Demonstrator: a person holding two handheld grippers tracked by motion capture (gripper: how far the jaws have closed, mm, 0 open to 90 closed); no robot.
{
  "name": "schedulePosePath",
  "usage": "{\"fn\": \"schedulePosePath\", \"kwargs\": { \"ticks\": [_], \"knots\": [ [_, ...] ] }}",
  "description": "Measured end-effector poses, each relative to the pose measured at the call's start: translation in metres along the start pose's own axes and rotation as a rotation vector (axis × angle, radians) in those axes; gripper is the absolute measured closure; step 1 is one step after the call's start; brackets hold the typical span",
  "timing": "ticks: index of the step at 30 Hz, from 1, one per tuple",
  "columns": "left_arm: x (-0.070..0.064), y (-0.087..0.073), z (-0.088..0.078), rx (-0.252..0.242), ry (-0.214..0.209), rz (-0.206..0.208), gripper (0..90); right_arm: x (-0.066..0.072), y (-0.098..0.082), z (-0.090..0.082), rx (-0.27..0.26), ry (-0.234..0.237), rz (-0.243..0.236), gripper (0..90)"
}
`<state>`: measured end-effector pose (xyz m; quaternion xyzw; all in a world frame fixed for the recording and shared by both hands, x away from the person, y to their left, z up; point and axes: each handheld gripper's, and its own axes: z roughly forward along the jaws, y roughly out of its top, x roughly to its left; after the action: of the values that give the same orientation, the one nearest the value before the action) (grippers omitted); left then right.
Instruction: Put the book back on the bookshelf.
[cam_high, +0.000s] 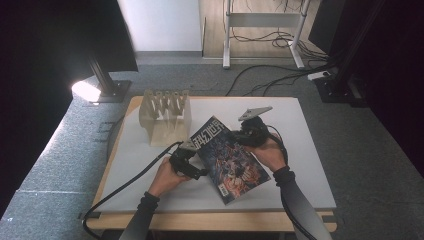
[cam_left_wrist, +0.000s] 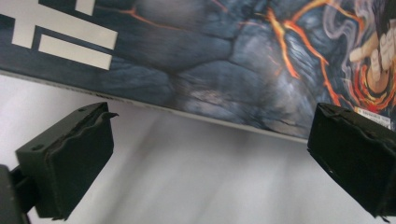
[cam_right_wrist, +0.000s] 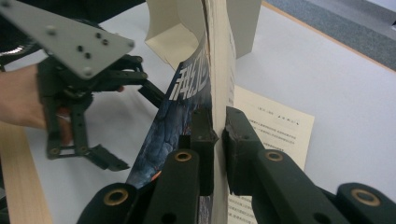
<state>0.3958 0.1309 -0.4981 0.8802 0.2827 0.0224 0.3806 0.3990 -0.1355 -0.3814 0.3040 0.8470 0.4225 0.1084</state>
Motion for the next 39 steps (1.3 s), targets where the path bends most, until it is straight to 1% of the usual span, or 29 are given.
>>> {"fn": "schedulePosePath", "kwargs": {
  "ticks": [1, 2, 3, 5, 6, 7, 8, 9, 10, 11, 13, 15, 18, 21, 22, 23, 26, 27, 28, 31, 33, 35, 36, 39],
  "knots": [
    [0.002, 0.0, 0.0, -0.011, -0.012, -0.012, 0.5, 0.001, 0.001, -0.002, -0.005, 0.001, -0.004, 81.7],
    [0.005, 0.001, 0.001, -0.025, -0.012, -0.026, 0.6, 0.001, 0.001, -0.003, -0.009, 0.002, -0.003, 81.7],
    [0.006, 0.001, 0.002, -0.032, -0.013, -0.031, 0.9, 0.001, 0.001, -0.005, -0.013, 0.004, -0.005, 81.7],
    [0.01, 0.002, 0.002, -0.051, -0.035, -0.048, 2.1, 0.002, 0.002, -0.008, -0.022, 0.008, -0.008, 81.7],
    [0.011, 0.003, 0.002, -0.061, -0.044, -0.053, 3.2, 0.002, 0.002, -0.009, -0.025, 0.01, -0.007, 81.7],
    [0.011, 0.004, 0.002, -0.064, -0.05, -0.049, 4.5, 0.002, 0.003, -0.01, -0.029, 0.014, -0.009, 81.7],
    [0.011, 0.005, 0.002, -0.06, -0.041, -0.04, 5.6, 0.003, 0.003, -0.011, -0.033, 0.017, -0.008, 81.7],
    [0.01, 0.007, 0.001, -0.056, -0.023, -0.028, 6.4, 0.003, 0.003, -0.011, -0.035, 0.02, -0.01, 81.7],
    [0.01, 0.008, 0.0, -0.059, -0.018, -0.015, 7.1, 0.004, 0.003, -0.012, -0.036, 0.023, -0.01, 81.7],
    [0.01, 0.01, 0.0, -0.061, -0.021, -0.018, 8.6, 0.004, 0.004, -0.012, -0.038, 0.025, -0.01, 81.7],
    [0.01, 0.013, -0.002, -0.058, -0.011, -0.019, 11.1, 0.005, 0.004, -0.013, -0.041, 0.025, -0.016, 81.7],
    [0.01, 0.014, -0.005, -0.072, -0.003, -0.016, 12.6, 0.005, 0.005, -0.015, -0.046, 0.027, -0.014, 81.7],
    [0.008, 0.017, -0.012, -0.111, 0.01, -0.013, 15.7, 0.003, 0.005, -0.018, -0.06, 0.035, -0.009, 81.7],
    [0.007, 0.022, -0.023, -0.148, 0.018, -0.007, 18.7, 0.002, 0.005, -0.021, -0.073, 0.036, -0.008, 81.7],
    [0.007, 0.023, -0.025, -0.151, 0.019, -0.004, 20.5, 0.002, 0.005, -0.022, -0.08, 0.037, -0.008, 81.6],
    [0.006, 0.025, -0.03, -0.156, 0.035, 0.004, 21.7, 0.003, 0.006, -0.022, -0.083, 0.037, -0.008, 81.7],
    [0.001, 0.032, -0.039, -0.168, 0.061, 0.03, 26.0, 0.004, 0.008, -0.022, -0.088, 0.037, -0.016, 81.6],
    [0.0, 0.035, -0.043, -0.174, 0.076, 0.039, 27.8, 0.005, 0.009, -0.022, -0.087, 0.038, -0.018, 81.6],
    [-0.002, 0.036, -0.047, -0.186, 0.086, 0.038, 31.4, 0.005, 0.009, -0.022, -0.09, 0.036, -0.02, 81.5],
    [0.0, 0.04, -0.057, -0.226, 0.074, 0.02, 37.1, 0.006, 0.009, -0.022, -0.104, 0.035, -0.026, 81.4],
    [0.001, 0.043, -0.063, -0.238, 0.093, 0.02, 43.0, 0.005, 0.009, -0.023, -0.115, 0.039, -0.022, 81.4],
    [0.001, 0.045, -0.067, -0.238, 0.116, 0.008, 51.6, 0.005, 0.009, -0.024, -0.121, 0.044, -0.021, 81.4],
    [0.001, 0.046, -0.068, -0.236, 0.123, 0.01, 55.8, 0.005, 0.009, -0.024, -0.123, 0.043, -0.024, 81.4],
    [0.0, 0.049, -0.071, -0.226, 0.123, 0.017, 61.2, 0.004, 0.008, -0.025, -0.124, 0.033, -0.033, 81.3]
  ]
}}
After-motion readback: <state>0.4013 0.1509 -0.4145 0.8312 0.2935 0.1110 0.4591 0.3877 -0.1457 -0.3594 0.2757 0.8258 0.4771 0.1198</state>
